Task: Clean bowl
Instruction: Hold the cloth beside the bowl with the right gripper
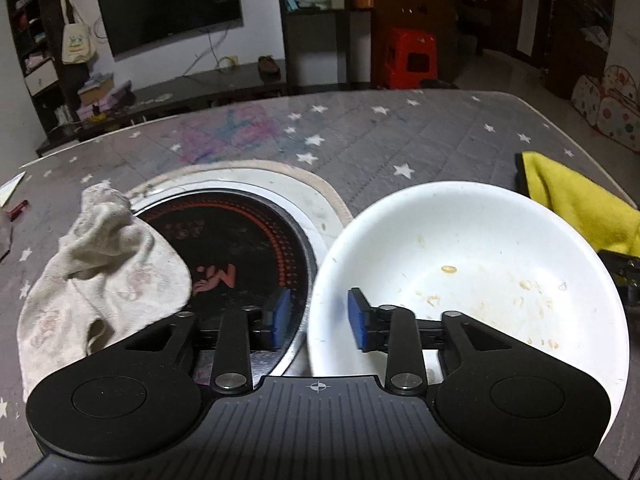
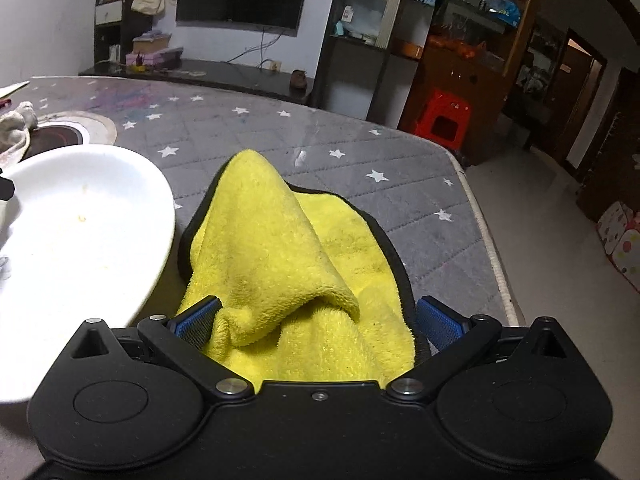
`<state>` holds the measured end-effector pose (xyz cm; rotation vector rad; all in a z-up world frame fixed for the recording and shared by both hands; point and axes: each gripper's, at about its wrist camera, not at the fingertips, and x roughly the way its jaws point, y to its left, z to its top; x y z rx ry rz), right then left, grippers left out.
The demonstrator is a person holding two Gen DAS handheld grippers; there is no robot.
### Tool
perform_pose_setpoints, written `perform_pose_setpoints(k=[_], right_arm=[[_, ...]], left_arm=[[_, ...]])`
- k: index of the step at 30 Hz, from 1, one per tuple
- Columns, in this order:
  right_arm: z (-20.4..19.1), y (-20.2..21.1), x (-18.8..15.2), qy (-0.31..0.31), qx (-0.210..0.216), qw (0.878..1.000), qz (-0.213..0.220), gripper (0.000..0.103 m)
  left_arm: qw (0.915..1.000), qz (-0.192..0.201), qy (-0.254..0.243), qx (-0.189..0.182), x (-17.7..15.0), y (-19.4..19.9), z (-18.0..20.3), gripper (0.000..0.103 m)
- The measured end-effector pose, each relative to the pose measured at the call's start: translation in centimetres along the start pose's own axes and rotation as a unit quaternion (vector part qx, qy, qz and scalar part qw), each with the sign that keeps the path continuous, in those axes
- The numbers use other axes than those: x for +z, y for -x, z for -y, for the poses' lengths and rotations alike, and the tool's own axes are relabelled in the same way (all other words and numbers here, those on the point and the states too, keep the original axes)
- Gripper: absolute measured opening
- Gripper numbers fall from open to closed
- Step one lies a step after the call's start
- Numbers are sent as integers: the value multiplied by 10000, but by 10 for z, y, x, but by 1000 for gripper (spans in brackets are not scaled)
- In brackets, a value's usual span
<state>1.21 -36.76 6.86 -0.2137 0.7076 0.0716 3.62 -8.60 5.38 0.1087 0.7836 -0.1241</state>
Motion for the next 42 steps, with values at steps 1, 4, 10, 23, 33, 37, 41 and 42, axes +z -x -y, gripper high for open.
perform_pose_setpoints(k=[1,4,10,23,33,37,41,42], right_arm=[[0,3,-2,-37,1,10000,26,103],[-3,10,-8,-136,-3,9998,117,103],[-4,20,-19,-324,5,9992,235,103],[-7,34,-44,-547,203,9977,345,103],[-4,22,-54,-791,315,9959,305,103],[-1,22,-54,-907,392,9947,270,103],[0,24,-54,-939,419,9944,260,103],[0,24,-54,-937,419,9944,259,103]], left_arm=[[10000,25,20,16,-1,3,-1,42],[9999,101,76,72,-6,11,-4,49],[9993,254,187,183,-14,27,-10,64],[9974,338,362,527,-45,45,-34,78],[9962,219,527,664,-66,41,-53,80],[9959,179,575,674,-72,37,-58,81],[9956,139,624,684,-77,34,-63,81],[9955,129,636,687,-79,33,-64,81]])
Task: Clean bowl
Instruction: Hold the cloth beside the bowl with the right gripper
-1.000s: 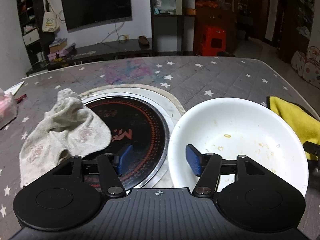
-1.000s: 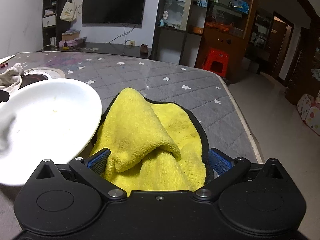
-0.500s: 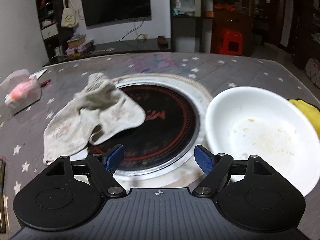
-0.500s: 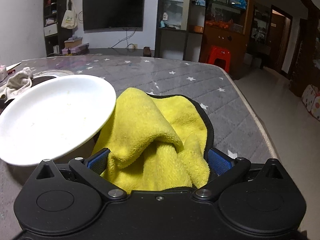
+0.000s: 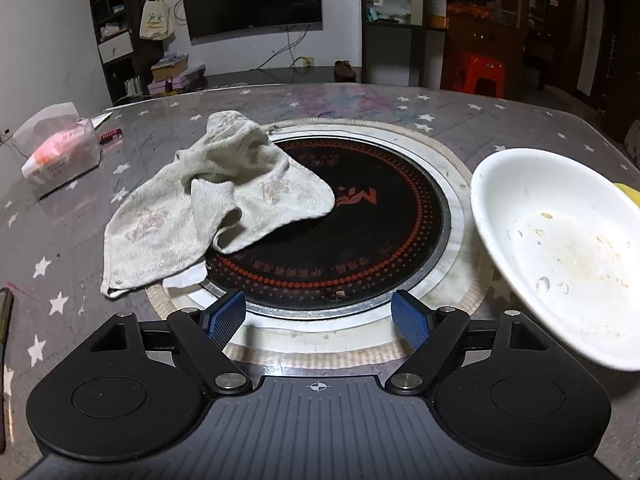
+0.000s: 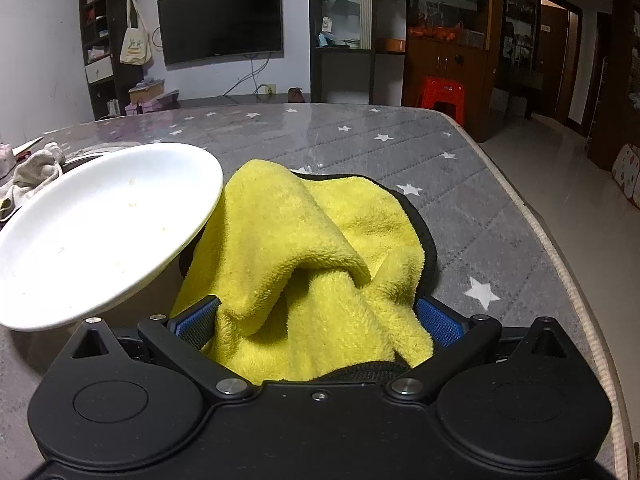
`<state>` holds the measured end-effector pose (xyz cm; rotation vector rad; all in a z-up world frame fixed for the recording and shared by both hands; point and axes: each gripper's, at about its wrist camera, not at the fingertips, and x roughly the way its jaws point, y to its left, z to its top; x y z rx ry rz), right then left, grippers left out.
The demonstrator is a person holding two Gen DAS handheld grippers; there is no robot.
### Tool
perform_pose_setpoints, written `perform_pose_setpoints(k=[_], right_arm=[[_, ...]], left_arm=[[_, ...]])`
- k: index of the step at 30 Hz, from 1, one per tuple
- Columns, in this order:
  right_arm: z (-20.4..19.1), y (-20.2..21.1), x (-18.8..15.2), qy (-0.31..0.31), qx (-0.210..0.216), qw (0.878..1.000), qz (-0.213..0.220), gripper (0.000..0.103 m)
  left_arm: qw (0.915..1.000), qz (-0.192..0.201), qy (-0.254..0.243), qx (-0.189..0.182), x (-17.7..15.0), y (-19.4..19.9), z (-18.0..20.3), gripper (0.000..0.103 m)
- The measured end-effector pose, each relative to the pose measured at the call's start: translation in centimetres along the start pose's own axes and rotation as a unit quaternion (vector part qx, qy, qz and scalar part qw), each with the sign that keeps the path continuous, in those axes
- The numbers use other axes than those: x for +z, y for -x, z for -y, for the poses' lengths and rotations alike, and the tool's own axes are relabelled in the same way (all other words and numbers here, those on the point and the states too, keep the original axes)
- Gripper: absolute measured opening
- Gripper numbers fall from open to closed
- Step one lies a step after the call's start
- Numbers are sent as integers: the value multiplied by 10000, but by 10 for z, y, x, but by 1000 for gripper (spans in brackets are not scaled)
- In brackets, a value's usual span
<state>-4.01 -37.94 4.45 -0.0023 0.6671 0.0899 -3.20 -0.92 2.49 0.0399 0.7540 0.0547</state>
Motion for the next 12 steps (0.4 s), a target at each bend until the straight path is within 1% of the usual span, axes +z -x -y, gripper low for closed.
perform_pose_setpoints(k=[3,12], right_arm=[[-2,-1,0,9,11,10000,2,103],[-10,0,-4,18,21,10000,10,103]], left_arm=[[10000,22,48,-13,-3,-9,-9,81],[9999,73,127,-68,-5,-10,-9,84]])
